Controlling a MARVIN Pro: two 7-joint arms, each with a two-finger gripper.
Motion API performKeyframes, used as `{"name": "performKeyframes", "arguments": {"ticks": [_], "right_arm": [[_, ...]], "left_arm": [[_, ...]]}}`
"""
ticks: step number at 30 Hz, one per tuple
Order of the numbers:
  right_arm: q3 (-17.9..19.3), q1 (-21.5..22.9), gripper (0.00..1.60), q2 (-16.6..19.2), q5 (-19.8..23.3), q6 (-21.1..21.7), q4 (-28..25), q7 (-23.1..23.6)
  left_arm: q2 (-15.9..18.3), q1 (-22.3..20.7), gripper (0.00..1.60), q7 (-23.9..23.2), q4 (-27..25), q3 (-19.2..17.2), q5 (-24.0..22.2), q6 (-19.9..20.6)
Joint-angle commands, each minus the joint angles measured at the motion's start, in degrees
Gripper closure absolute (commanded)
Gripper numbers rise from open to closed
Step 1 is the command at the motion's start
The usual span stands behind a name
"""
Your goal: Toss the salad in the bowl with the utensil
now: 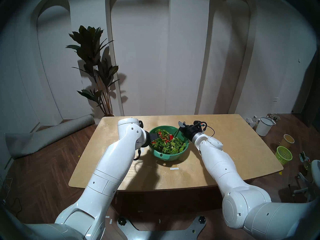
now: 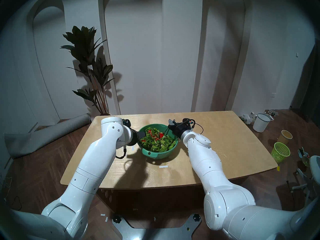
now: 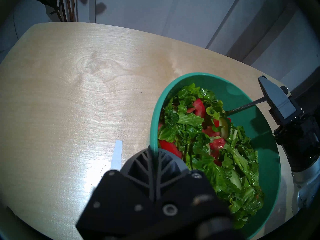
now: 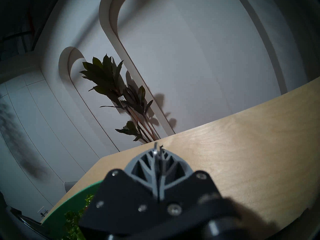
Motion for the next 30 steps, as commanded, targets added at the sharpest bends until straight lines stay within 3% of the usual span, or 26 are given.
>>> {"name": "performKeyframes", "arguments": {"ticks": [1, 9, 18, 30], "right_arm": [[-5.5, -5.1, 1.6, -2.2, -4.2, 1.6, 4.6, -0.7], [-8.8, -5.3, 1.6, -2.7, -5.0, 1.9, 3.6, 0.8], [-7.9, -6.0, 1.6, -3.0, -1.8, 4.9, -1.7, 2.1], [-7.2, -8.0, 1.6, -1.8, -0.3, 7.5, -4.7, 0.8]], "left_arm": [[0.0, -1.4, 1.6, 1.9, -1.1, 0.2, 0.6, -0.1], [0.0, -1.3, 1.6, 1.5, -1.1, 0.2, 1.6, -0.1], [-0.5, -1.4, 1.6, 2.9, -1.3, 0.2, 2.1, -0.1], [-0.5, -1.4, 1.6, 3.3, -1.4, 0.2, 1.9, -0.1]]}}
